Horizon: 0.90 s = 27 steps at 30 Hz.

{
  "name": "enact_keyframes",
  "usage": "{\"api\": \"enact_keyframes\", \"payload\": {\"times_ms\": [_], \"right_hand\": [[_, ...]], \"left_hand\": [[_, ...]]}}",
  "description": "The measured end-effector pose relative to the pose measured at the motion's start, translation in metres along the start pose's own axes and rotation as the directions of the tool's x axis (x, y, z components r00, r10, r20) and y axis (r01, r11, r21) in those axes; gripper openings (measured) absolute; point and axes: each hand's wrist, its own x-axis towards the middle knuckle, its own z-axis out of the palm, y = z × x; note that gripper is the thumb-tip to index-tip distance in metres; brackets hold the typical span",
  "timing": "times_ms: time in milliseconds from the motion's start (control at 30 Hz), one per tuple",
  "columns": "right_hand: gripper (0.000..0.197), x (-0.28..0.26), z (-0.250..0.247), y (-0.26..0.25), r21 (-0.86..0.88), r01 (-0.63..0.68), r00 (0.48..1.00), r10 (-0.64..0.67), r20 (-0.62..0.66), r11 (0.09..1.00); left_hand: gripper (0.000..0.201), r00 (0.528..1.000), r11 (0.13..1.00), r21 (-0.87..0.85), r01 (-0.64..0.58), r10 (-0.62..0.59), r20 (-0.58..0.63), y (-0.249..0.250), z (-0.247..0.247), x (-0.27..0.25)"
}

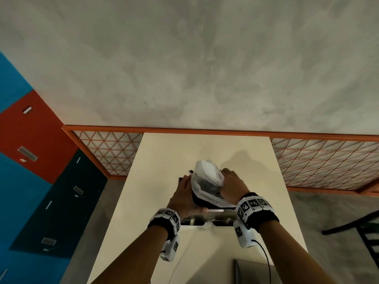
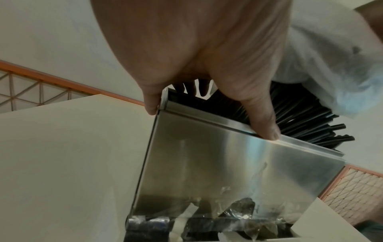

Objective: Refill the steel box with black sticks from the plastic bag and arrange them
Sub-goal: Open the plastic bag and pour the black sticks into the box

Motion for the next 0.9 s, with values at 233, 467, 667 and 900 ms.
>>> {"api": "enact_keyframes", "payload": {"times_ms": [233,467,667,900], "right_hand": [[0.027,-0.002,-0.011,0.004,0.329,-0.058,0.978,0.12,-0.17,0.942],[0.045,-0.008,0.007,0.003,0.323,0.006,0.997,0.018,-0.071,0.946],[0.026,-0.011,0.005,0.001,0.424,0.059,0.995,-0.018,-0.1,0.904],[0.034,-0.009,-0.004,0.013,0.491,-0.063,0.952,0.201,-0.233,0.869]], "left_hand": [[0.12,1.0,0.998,0.067,0.007,-0.007,0.012,0.001,-0.001,0.0],[0.131,1.0,0.998,-0.063,0.016,-0.017,-0.023,0.004,-0.001,-0.003],[0.126,1.0,0.998,-0.065,-0.013,0.012,-0.021,0.001,0.001,0.001],[0.128,0.999,0.998,0.035,0.054,-0.054,0.006,0.004,-0.003,-0.003]]}}
